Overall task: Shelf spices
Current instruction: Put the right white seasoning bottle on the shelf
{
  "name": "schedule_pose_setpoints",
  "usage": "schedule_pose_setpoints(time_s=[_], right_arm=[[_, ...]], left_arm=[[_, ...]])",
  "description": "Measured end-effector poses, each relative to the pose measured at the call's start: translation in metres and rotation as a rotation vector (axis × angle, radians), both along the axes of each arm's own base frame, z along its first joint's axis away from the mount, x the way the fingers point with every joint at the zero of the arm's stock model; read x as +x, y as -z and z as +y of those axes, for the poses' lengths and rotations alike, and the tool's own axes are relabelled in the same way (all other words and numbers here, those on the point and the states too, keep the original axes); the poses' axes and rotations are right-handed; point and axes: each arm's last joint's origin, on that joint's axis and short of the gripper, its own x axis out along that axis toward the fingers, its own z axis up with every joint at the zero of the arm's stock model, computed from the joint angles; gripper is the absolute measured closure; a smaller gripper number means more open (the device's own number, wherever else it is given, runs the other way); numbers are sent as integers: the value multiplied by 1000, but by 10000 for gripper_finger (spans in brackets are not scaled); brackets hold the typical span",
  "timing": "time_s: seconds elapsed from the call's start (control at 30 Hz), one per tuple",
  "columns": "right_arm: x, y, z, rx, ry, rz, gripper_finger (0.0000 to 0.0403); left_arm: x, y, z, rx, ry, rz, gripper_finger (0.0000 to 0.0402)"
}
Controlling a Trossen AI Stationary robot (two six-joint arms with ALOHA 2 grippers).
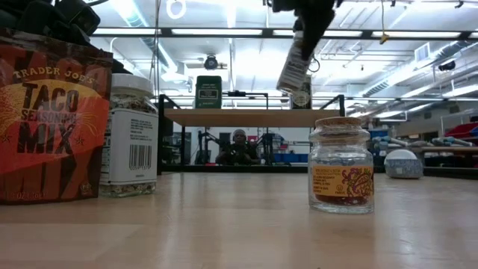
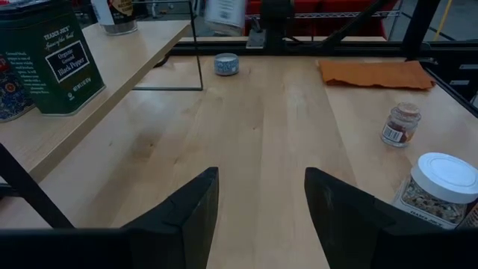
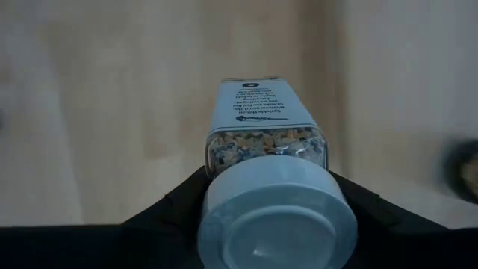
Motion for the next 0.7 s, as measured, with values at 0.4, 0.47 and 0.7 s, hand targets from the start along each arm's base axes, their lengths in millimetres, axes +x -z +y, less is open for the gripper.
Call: schedule_pose_setpoints(time_s=[0.4,0.47,0.7], right_arm=[[-11,-9,-88,51,235,-162,202],[-12,-8,-95,66,239,-172,201],[-10,1,-111,72,260,-156,196]], left_arm=[[0,0,0,3,0,0,198],[0,0,0,15,-5,0,198],[1,-5,0,83,6,-47,198]])
